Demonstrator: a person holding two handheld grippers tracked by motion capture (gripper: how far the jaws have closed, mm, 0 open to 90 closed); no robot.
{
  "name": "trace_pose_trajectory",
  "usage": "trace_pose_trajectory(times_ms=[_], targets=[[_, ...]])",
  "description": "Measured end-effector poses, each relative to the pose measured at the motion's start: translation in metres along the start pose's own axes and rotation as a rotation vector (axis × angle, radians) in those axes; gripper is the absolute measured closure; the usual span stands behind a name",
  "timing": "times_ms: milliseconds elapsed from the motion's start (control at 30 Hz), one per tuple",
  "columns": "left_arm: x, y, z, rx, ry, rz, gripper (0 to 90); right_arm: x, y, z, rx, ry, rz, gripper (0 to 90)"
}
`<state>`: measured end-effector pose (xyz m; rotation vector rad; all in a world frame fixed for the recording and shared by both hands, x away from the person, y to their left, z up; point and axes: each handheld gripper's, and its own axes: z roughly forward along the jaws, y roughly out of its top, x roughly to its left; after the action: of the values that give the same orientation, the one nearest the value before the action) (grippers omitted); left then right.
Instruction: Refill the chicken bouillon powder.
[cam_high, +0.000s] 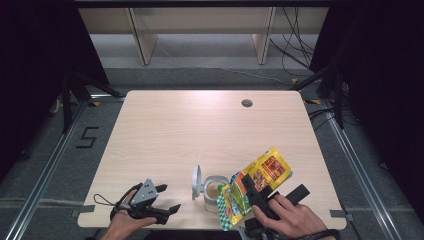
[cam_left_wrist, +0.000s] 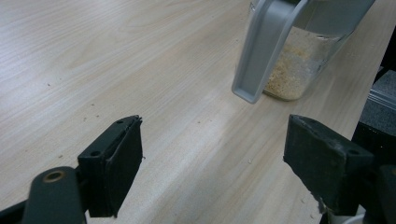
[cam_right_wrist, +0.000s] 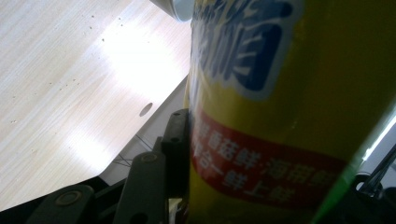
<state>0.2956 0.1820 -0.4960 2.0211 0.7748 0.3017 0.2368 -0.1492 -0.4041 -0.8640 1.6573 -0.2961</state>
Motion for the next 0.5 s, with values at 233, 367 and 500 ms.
trace_pose_trajectory(times_ms=[233,367,500], targets=[[0.0001,0.0001,-0.0003,-0.004,0.001,0.000,18.9,-0.0006,-0.0006,0.0009,0.003,-0.009,-0.001,63.9],[0.0010,0.0000,-0.0006,0.009,0.002,0.007,18.9,-0.0005,-0.0002,0.0004,0.004,-0.015,-0.001,64.0],[0.0008,-0.0001,-0.0005,0.008,0.002,0.007,19.1,0.0006,-0.0010,0.0000,0.008,-0.020,0.000,64.0]])
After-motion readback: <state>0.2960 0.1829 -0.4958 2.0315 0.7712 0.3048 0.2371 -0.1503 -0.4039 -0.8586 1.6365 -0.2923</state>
